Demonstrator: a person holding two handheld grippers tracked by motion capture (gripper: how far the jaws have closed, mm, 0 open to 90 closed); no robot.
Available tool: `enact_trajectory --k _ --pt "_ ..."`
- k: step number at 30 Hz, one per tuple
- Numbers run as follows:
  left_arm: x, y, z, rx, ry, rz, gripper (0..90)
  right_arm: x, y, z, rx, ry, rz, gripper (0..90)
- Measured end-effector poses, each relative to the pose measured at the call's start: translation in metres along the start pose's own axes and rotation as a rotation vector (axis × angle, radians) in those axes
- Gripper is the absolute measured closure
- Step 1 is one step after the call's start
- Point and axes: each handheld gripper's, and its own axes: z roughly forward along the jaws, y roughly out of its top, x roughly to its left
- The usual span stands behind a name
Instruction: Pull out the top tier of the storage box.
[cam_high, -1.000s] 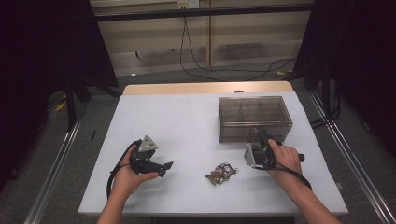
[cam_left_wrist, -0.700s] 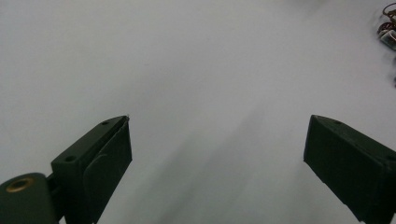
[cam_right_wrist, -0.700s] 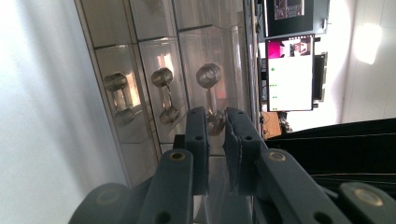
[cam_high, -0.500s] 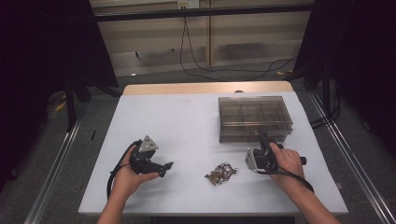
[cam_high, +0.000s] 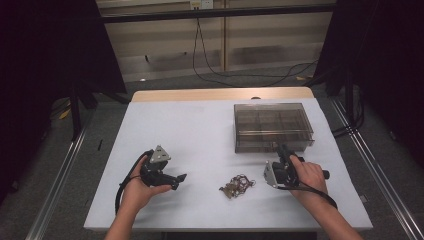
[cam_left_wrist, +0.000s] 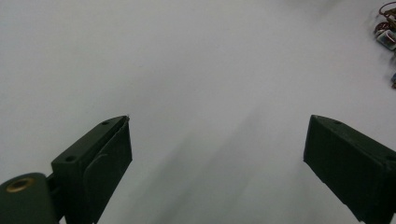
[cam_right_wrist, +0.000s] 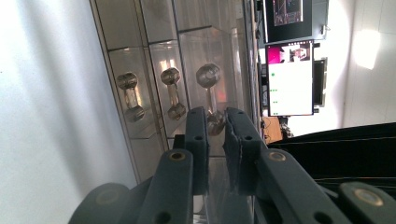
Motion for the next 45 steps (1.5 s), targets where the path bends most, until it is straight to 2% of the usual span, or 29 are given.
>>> enact_trajectory --k 5,8,12,13,15,16,17,19,21,23,25,27,28,31,32,33,35,37,39,40,43,44,45 --pt "0.000 0.001 0.002 0.004 -0.009 -0.005 7.9 -0.001 -0.001 -0.001 -0.012 0.008 0.017 80.0" --pt "0.000 0.001 0.002 0.011 -0.007 0.003 8.0 0.000 -0.001 -0.002 -0.011 0.011 0.064 75.6" --pt "-0.001 0.002 0.003 0.010 -0.008 0.007 8.0 0.000 -0.002 -0.003 -0.020 0.017 0.063 71.3" --pt "-0.001 0.002 0.003 0.009 -0.010 0.006 8.0 0.002 -0.002 -0.005 -0.018 0.022 0.096 69.7" --pt "-0.001 0.002 0.003 0.008 -0.008 0.007 8.0 0.001 -0.003 -0.004 -0.026 0.024 0.090 69.4" --pt "-0.001 0.002 0.003 0.008 -0.010 0.007 8.0 0.001 -0.003 -0.005 -0.023 0.025 0.115 69.0" --pt "-0.002 0.002 0.004 -0.001 -0.009 -0.005 8.0 0.000 -0.003 -0.006 -0.022 0.022 0.119 68.3" --pt "-0.001 0.002 0.004 0.006 -0.010 0.003 8.0 -0.003 -0.006 -0.007 -0.018 0.028 0.168 64.8" --pt "-0.002 0.003 0.004 0.011 -0.007 0.005 8.0 -0.004 -0.006 -0.007 -0.013 0.036 0.182 64.6" --pt "-0.002 0.003 0.004 0.010 -0.008 0.008 8.1 -0.005 -0.009 -0.006 -0.009 0.051 0.245 60.0" --pt "-0.002 0.004 0.004 0.007 -0.005 0.009 8.1 -0.005 -0.009 -0.006 -0.008 0.051 0.252 58.1" --pt "-0.002 0.004 0.005 0.004 -0.006 0.011 8.0 -0.008 -0.012 -0.005 -0.011 0.060 0.307 54.3" --pt "-0.002 0.005 0.005 0.005 -0.008 0.012 8.0 -0.008 -0.012 -0.005 -0.011 0.060 0.307 54.3" --pt "-0.003 0.005 0.005 0.011 -0.007 0.015 8.1 -0.009 -0.015 -0.005 -0.003 0.075 0.373 51.4" --pt "-0.004 0.005 0.006 0.008 -0.008 0.013 8.1 -0.009 -0.015 -0.005 -0.003 0.075 0.373 51.4" --pt "-0.004 0.005 0.006 0.006 -0.012 0.011 8.1 -0.010 -0.017 -0.005 0.004 0.079 0.418 49.2" --pt "-0.004 0.006 0.007 0.013 -0.008 0.022 8.1 -0.010 -0.019 -0.005 0.005 0.084 0.452 47.9" --pt "-0.005 0.006 0.007 0.011 -0.011 0.016 8.1 -0.011 -0.021 -0.005 0.007 0.088 0.464 46.8" --pt "-0.005 0.006 0.007 0.013 -0.012 0.021 8.1 -0.014 -0.026 -0.005 0.012 0.082 0.512 42.6" --pt "-0.006 0.007 0.007 0.013 -0.011 0.020 8.1 -0.014 -0.026 -0.005 0.012 0.082 0.512 42.6" --pt "-0.008 0.007 0.009 0.011 -0.013 0.024 8.1 -0.016 -0.030 -0.005 0.015 0.089 0.572 39.3" --pt "-0.009 0.008 0.010 0.018 -0.011 0.033 8.1 -0.017 -0.033 -0.005 0.015 0.095 0.608 37.8" --pt "-0.009 0.008 0.010 0.018 -0.011 0.033 8.0 -0.017 -0.033 -0.005 0.015 0.095 0.608 37.8"
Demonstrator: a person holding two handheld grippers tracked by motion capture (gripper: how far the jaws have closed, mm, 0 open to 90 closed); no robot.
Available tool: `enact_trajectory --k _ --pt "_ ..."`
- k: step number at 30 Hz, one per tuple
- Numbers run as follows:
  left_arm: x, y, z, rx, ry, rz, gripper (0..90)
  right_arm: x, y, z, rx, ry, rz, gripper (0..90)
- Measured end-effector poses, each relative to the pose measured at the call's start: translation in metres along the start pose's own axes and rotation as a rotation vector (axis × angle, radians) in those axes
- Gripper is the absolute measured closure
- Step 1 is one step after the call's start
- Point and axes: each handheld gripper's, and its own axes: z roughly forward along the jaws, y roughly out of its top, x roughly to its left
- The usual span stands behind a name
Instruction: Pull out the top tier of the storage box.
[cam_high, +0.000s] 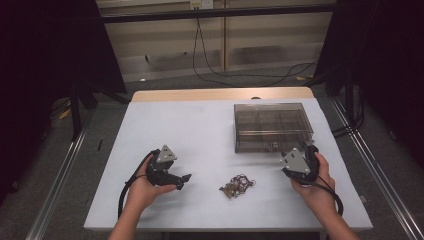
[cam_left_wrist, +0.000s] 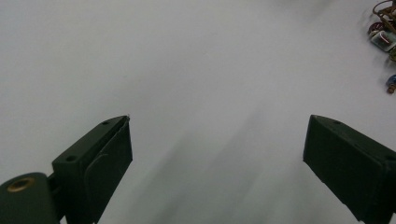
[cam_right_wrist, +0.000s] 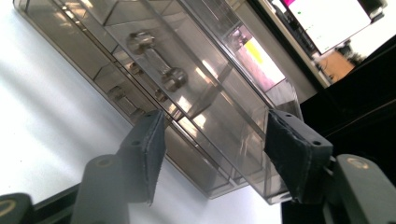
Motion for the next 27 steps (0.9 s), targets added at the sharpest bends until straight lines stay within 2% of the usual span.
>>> enact_trajectory --k 2,3,4,5,16,21,22,24,27 --pt "-0.002 0.001 0.002 -0.002 -0.006 -0.001 8.1 -0.002 -0.001 0.000 0.003 0.011 0.035 36.2" --pt "-0.003 0.001 0.002 -0.008 -0.005 -0.004 8.1 -0.004 -0.001 0.000 0.005 0.015 0.072 34.9" --pt "-0.003 0.002 0.002 -0.009 -0.007 -0.001 8.1 -0.004 -0.001 0.000 0.005 0.015 0.072 34.9" --pt "-0.005 0.003 0.002 -0.015 -0.008 -0.005 8.1 -0.005 -0.002 0.000 0.009 0.018 0.098 33.1" --pt "-0.009 0.007 0.002 -0.022 0.007 0.008 8.1 -0.010 -0.005 0.000 0.014 0.024 0.164 29.7" --pt "-0.013 0.010 0.002 -0.043 0.003 0.011 8.1 -0.013 -0.006 -0.001 0.012 0.028 0.198 28.3" --pt "-0.013 0.011 0.003 -0.039 0.003 0.021 8.2 -0.014 -0.007 -0.001 0.013 0.028 0.214 27.8" --pt "-0.014 0.012 0.004 -0.047 0.001 0.011 8.1 -0.015 -0.007 -0.001 0.014 0.028 0.223 27.7" --pt "-0.014 0.014 0.004 -0.042 0.007 0.016 8.1 -0.019 -0.010 0.000 0.019 0.036 0.267 25.8"
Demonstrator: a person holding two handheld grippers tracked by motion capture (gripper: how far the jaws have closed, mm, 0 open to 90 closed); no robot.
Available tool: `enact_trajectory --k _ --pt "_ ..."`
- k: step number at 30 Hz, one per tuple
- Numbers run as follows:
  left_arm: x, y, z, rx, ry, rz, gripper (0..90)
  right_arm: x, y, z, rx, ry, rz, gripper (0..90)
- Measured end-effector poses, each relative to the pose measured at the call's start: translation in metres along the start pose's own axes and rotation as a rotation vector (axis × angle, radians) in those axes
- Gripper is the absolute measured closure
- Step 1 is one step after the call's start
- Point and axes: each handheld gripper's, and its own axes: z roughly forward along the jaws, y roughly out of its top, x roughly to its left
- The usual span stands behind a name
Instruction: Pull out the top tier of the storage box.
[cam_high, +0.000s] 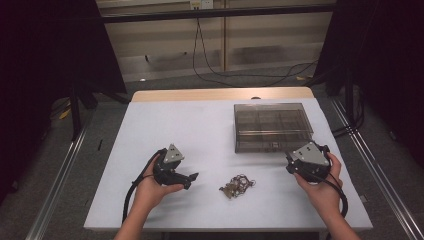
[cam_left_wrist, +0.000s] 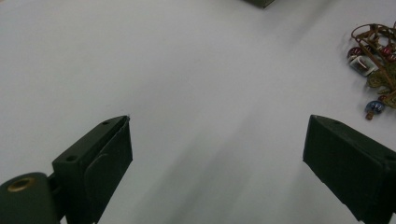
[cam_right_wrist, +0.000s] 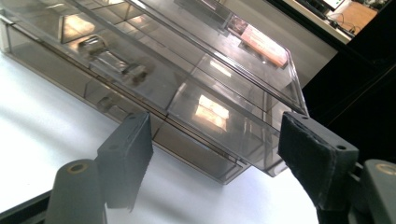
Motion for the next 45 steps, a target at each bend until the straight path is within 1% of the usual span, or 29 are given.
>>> enact_trajectory --k 1,2,3,4,6,8,9,10,12,14,15,16,18,20,21,23,24,25,26,30,31,32,33,35,38,41,44,45 --pt "0.000 0.000 0.001 -0.016 -0.007 -0.007 8.1 0.000 0.000 0.000 0.000 0.000 0.000 25.8" --pt "-0.001 0.001 0.000 -0.015 0.001 -0.006 8.2 -0.002 -0.001 0.000 0.001 0.000 0.016 25.3" --pt "-0.002 0.002 0.001 -0.025 0.003 -0.012 8.2 -0.002 -0.001 0.000 0.001 0.000 0.016 25.3" --pt "-0.002 0.003 0.001 -0.023 0.011 0.000 8.1 -0.004 -0.001 0.001 0.000 0.001 0.023 25.1" --pt "-0.003 0.006 0.000 -0.027 0.020 -0.003 8.2 -0.006 -0.002 0.001 0.004 -0.004 0.040 24.2" --pt "-0.004 0.009 0.001 -0.042 0.024 -0.003 8.1 -0.006 -0.002 0.001 0.005 -0.002 0.039 23.9" --pt "-0.005 0.010 0.001 -0.049 0.017 -0.012 8.1 -0.007 -0.002 0.002 0.005 -0.001 0.047 23.4" --pt "-0.005 0.012 0.001 -0.051 0.025 -0.011 8.1 -0.007 -0.002 0.002 0.005 -0.001 0.047 23.4" --pt "-0.008 0.015 0.004 -0.059 0.028 -0.009 8.1 -0.008 -0.002 0.002 0.005 0.002 0.058 23.0" --pt "-0.010 0.020 0.007 -0.070 0.019 -0.012 8.1 -0.010 -0.003 0.002 0.004 0.009 0.076 21.8" --pt "-0.010 0.020 0.007 -0.070 0.019 -0.012 8.2 -0.010 -0.003 0.002 0.004 0.009 0.076 21.8" --pt "-0.012 0.022 0.008 -0.079 0.020 -0.022 8.2 -0.011 -0.003 0.002 0.008 0.014 0.080 21.3" --pt "-0.014 0.026 0.011 -0.088 0.009 -0.028 8.1 -0.012 -0.003 0.003 0.012 0.016 0.089 20.8" --pt "-0.016 0.029 0.013 -0.090 0.007 -0.025 8.1 -0.014 -0.004 0.003 0.013 0.018 0.095 20.5" --pt "-0.018 0.031 0.014 -0.099 0.006 -0.030 8.1 -0.014 -0.004 0.003 0.014 0.019 0.098 20.4" --pt "-0.020 0.034 0.017 -0.100 -0.002 -0.039 8.1 -0.018 -0.005 0.003 0.014 0.023 0.118 19.9" --pt "-0.020 0.035 0.018 -0.107 -0.008 -0.047 8.1 -0.018 -0.005 0.003 0.014 0.023 0.118 19.9" --pt "-0.022 0.037 0.020 -0.101 -0.015 -0.045 8.1 -0.020 -0.006 0.003 0.017 0.030 0.132 19.4" --pt "-0.022 0.039 0.020 -0.098 -0.009 -0.041 8.1 -0.020 -0.006 0.003 0.017 0.030 0.132 19.4" --pt "-0.030 0.047 0.026 -0.099 -0.033 -0.041 8.6 -0.024 -0.007 0.003 0.020 0.037 0.155 19.0" --pt "-0.031 0.048 0.027 -0.107 -0.036 -0.033 8.6 -0.024 -0.007 0.003 0.020 0.037 0.155 19.0" --pt "-0.033 0.052 0.029 -0.110 -0.044 -0.031 8.9 -0.026 -0.008 0.003 0.025 0.036 0.158 18.8" --pt "-0.033 0.052 0.029 -0.110 -0.044 -0.031 9.0 -0.026 -0.008 0.003 0.025 0.036 0.158 18.8" --pt "-0.037 0.055 0.032 -0.113 -0.059 -0.042 9.6 -0.027 -0.009 0.004 0.028 0.039 0.162 18.6" --pt "-0.040 0.058 0.035 -0.121 -0.071 -0.041 10.7 -0.029 -0.010 0.004 0.027 0.044 0.167 18.5" --pt "-0.043 0.063 0.038 -0.119 -0.074 -0.026 11.3 -0.032 -0.011 0.004 0.031 0.053 0.185 18.3" --pt "-0.046 0.068 0.041 -0.129 -0.080 -0.025 11.5 -0.033 -0.012 0.006 0.039 0.061 0.197 18.5" --pt "-0.047 0.070 0.042 -0.123 -0.079 -0.024 11.7 -0.034 -0.013 0.006 0.043 0.063 0.202 18.8"
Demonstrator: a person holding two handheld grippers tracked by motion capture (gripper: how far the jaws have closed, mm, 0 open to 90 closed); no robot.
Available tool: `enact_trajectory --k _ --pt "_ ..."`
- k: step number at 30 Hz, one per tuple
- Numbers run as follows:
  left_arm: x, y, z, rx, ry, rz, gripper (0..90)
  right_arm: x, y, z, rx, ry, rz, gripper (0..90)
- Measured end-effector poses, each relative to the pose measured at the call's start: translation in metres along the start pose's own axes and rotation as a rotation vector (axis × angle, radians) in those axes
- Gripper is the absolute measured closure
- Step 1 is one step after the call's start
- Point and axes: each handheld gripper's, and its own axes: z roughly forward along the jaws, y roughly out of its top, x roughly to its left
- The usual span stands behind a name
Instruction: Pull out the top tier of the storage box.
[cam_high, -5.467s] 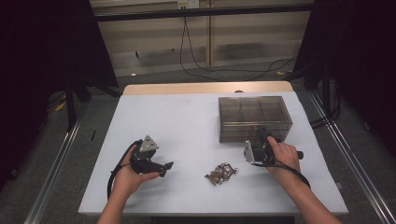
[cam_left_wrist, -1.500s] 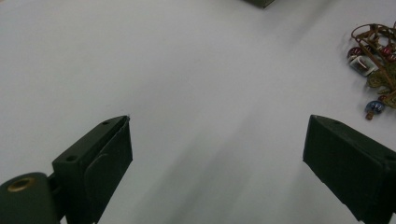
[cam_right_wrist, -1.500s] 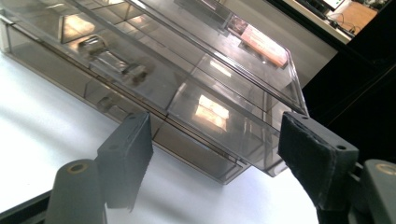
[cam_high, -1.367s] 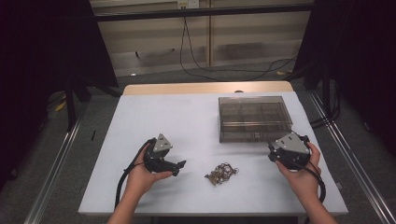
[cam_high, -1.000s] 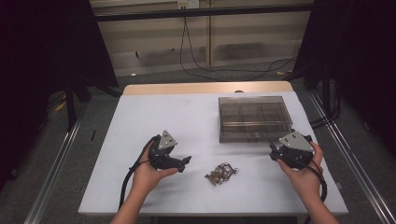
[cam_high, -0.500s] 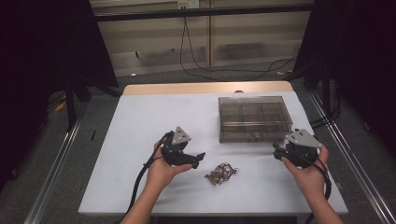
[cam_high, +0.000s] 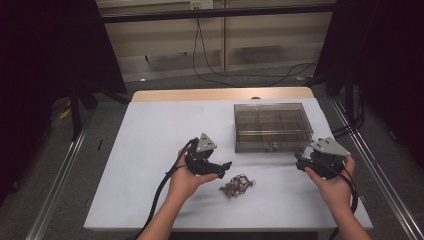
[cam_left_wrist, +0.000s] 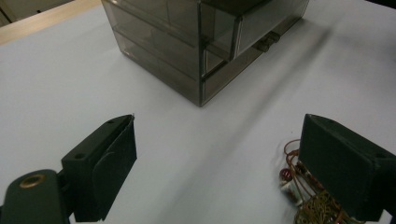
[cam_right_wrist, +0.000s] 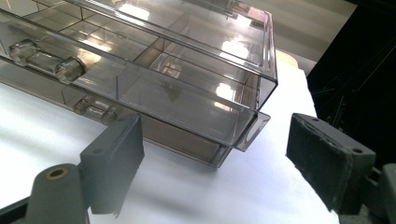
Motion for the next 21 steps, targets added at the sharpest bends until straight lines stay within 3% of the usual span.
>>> enact_trajectory --k 3,21 --pt "-0.002 0.005 0.004 -0.010 -0.004 0.007 12.4 -0.001 0.000 0.001 0.004 -0.008 -0.010 20.4" --pt "-0.012 0.026 0.029 -0.033 -0.014 0.027 26.8 -0.006 0.002 0.006 -0.004 0.050 0.030 31.3"
